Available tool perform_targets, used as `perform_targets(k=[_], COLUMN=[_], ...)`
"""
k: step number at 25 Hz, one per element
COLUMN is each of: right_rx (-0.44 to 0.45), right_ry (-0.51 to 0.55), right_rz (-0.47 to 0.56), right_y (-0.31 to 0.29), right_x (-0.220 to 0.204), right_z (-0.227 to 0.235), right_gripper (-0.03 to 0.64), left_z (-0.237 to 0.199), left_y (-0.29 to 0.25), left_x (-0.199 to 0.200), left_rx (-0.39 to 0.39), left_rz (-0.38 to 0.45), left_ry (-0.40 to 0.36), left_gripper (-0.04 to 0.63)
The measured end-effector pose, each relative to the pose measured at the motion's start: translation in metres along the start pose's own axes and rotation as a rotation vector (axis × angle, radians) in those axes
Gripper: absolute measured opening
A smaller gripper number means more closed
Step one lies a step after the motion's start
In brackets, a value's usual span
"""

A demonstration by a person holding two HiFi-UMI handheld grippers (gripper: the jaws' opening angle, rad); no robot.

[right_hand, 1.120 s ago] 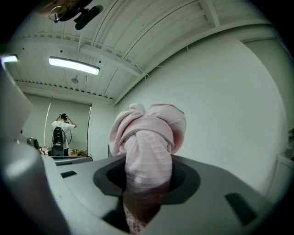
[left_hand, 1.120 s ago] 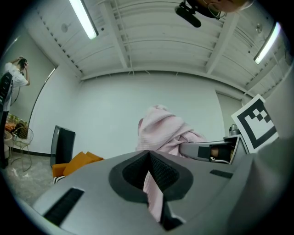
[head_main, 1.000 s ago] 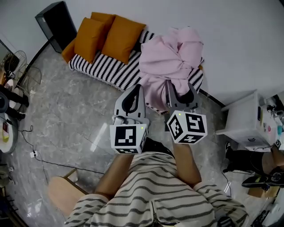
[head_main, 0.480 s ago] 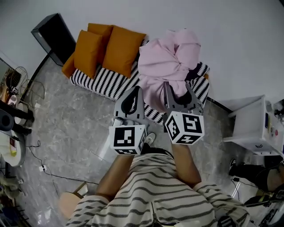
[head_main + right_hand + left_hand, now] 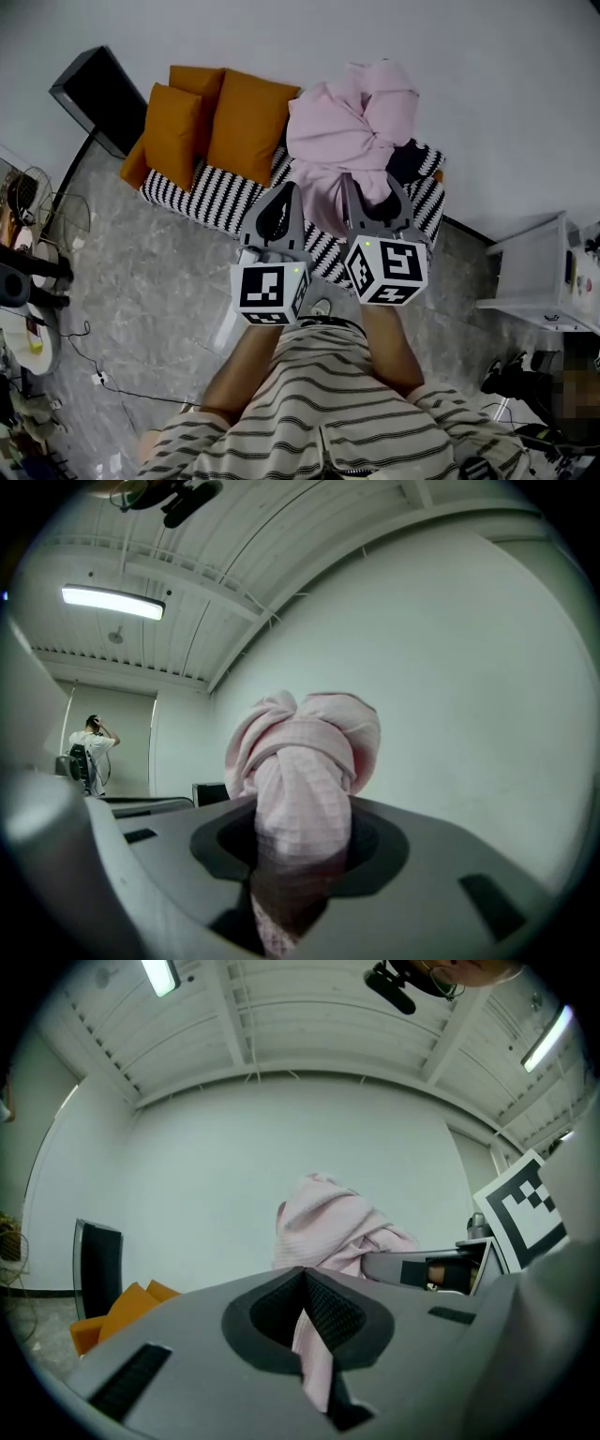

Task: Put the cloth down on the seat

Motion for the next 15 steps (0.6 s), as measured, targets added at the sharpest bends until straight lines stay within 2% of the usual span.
perform_targets(k=[7,15], right_rx=[-0.021,-0.072], right_ry=[0.003,0.014], right_rz=[-0.009,-0.016], right_y=[-0.057,-0.087], right_x=[0.013,0.007], right_z=[0.018,0.015], right_gripper=[0.176,0.176], left_z=[-0.017,-0.036], left_y=[-0.066,-0.099], left_x=[0.010,-0.004], left_rx=[-0.034,-0.100], left_rz=[-0.014,-0.034], left_ry=[-0.005,0.010], left_gripper=[0.005,0.005])
Point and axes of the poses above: the fingertips, and each gripper's own axes: y backward along the fingers, z to its right, x out of its top, the point moved 3 cm from there along y, backward along the fingers, and after that the axes turned 12 degrees about -z, right-handed, at the moved point
